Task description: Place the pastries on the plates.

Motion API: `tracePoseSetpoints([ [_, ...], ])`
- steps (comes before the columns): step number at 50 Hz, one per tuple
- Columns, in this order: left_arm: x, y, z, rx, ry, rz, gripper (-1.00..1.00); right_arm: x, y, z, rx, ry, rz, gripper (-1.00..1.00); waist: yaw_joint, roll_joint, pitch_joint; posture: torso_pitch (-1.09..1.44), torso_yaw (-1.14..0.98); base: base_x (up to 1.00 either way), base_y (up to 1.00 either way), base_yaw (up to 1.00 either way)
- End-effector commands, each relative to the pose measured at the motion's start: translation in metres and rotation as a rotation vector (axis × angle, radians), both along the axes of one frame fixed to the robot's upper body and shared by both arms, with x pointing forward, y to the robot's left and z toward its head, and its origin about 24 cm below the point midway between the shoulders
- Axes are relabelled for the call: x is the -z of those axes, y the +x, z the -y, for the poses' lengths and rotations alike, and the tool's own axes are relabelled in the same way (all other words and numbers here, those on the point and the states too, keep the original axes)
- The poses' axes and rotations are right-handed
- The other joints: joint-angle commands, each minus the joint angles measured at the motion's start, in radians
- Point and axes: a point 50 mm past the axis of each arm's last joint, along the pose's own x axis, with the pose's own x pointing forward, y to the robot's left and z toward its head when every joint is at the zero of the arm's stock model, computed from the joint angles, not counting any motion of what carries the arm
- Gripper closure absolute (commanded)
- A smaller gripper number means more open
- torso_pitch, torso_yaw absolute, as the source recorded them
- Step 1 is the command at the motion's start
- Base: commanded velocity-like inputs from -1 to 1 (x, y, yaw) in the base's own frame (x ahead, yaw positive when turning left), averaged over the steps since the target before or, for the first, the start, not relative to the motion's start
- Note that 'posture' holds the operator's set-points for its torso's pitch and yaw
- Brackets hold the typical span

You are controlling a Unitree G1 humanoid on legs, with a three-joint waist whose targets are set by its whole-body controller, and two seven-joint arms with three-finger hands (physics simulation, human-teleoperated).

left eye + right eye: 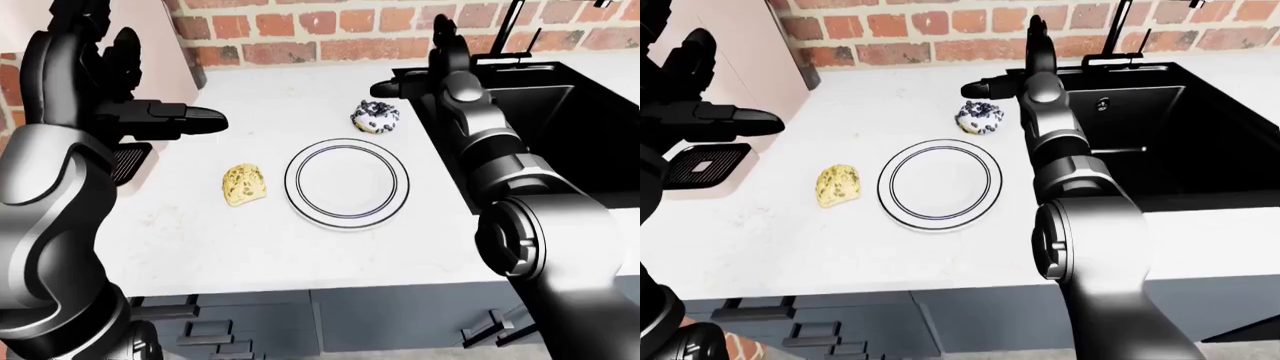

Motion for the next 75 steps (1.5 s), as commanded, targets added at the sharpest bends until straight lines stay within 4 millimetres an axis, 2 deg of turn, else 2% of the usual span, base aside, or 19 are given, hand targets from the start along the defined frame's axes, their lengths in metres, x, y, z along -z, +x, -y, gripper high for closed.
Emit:
tracePoseSetpoints([
  [1, -0.013, -0.006, 0.001, 0.001, 0.006, 0.075, -1.0, -0.033, -0.003, -0.003, 0.005, -0.015, 0.138, -1.0, 0.0, 0.001, -0.026, 0.07, 0.0, 0.0, 0.0, 0.0],
  [8, -0.012, -0.005, 0.003, 0.008, 0.01, 0.078, -1.0, -0.038, -0.004, -0.002, 0.095, -0.035, 0.18, -1.0, 0.0, 0.001, 0.008, 0.13, 0.0, 0.0, 0.0, 0.0],
  [14, -0.013, -0.006, 0.003, 0.009, 0.007, 0.082, -1.0, -0.041, -0.004, -0.011, 0.104, -0.02, 0.189, -1.0, -0.002, 0.0, 0.041, 0.19, 0.0, 0.0, 0.0, 0.0],
  [34, -0.015, -0.01, -0.001, -0.001, 0.011, 0.087, -1.0, -0.061, -0.006, -0.021, 0.138, -0.073, 0.139, -1.0, -0.008, 0.0, 0.142, 0.39, 0.0, 0.0, 0.0, 0.0],
  [53, -0.013, -0.011, 0.0, -0.006, 0.021, 0.087, -1.0, -0.059, -0.005, -0.022, 0.146, -0.073, 0.117, -1.0, -0.013, 0.004, 0.227, 0.57, 0.0, 0.0, 0.0, 0.0],
  [63, -0.013, -0.011, 0.0, -0.005, 0.021, 0.086, -1.0, -0.06, -0.006, -0.024, 0.15, -0.051, 0.127, -1.0, -0.015, 0.004, 0.254, 0.57, 0.0, 0.0, 0.0, 0.0],
  [75, -0.014, -0.015, -0.002, -0.006, 0.02, 0.089, -1.0, -0.057, -0.005, -0.03, 0.111, -0.055, 0.12, -1.0, -0.018, 0.001, 0.262, 0.57, 0.0, 0.0, 0.0, 0.0],
])
